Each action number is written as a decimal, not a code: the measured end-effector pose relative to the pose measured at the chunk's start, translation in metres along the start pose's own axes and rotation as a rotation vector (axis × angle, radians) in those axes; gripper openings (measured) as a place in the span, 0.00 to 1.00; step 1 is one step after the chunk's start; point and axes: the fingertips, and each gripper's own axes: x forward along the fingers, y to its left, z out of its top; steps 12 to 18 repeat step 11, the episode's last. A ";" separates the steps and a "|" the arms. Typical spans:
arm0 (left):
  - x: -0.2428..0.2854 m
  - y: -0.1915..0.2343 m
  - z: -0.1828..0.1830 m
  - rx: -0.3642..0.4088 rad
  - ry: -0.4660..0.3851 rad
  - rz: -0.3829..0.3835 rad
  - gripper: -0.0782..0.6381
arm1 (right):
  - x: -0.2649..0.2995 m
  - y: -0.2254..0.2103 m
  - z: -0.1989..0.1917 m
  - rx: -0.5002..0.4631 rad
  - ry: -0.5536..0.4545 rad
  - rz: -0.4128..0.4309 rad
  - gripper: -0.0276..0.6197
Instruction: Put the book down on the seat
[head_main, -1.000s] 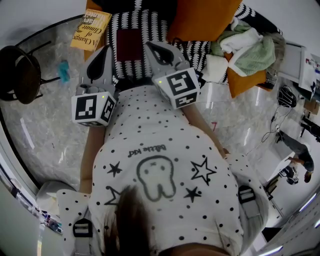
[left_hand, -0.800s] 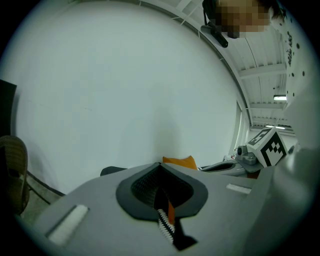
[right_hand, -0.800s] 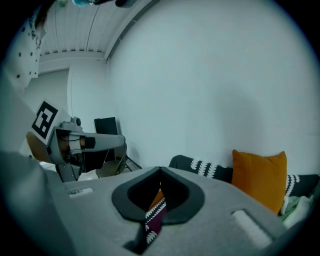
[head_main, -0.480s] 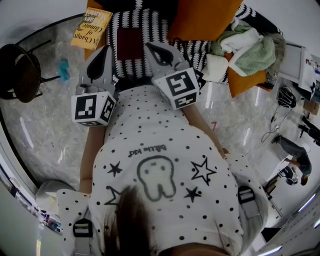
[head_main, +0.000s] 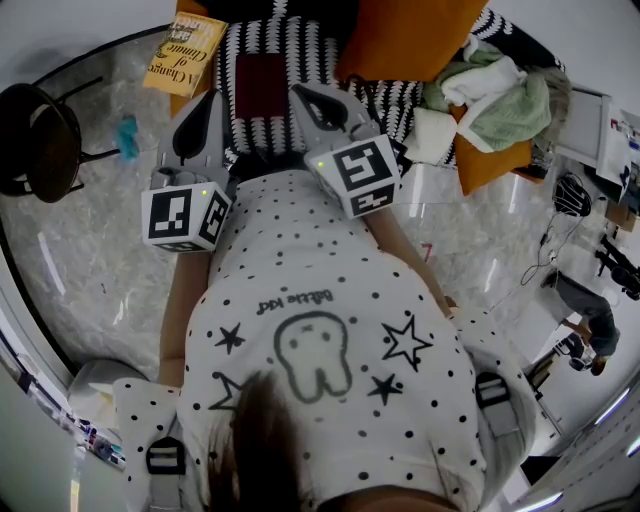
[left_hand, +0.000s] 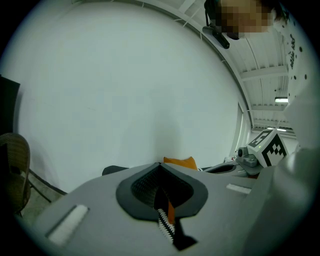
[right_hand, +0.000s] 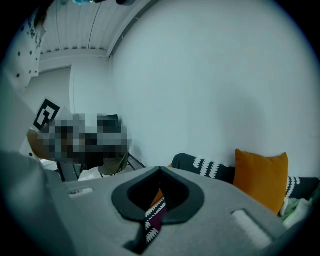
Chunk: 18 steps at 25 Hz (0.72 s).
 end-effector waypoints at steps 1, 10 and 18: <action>0.000 0.000 -0.001 0.001 -0.002 0.000 0.11 | 0.000 0.001 -0.001 -0.003 0.000 0.001 0.05; -0.010 0.003 -0.002 0.000 -0.011 0.001 0.11 | -0.001 0.011 -0.002 -0.011 -0.004 0.003 0.05; -0.011 0.003 -0.003 0.000 -0.011 0.000 0.11 | -0.001 0.012 -0.003 -0.012 -0.004 0.003 0.05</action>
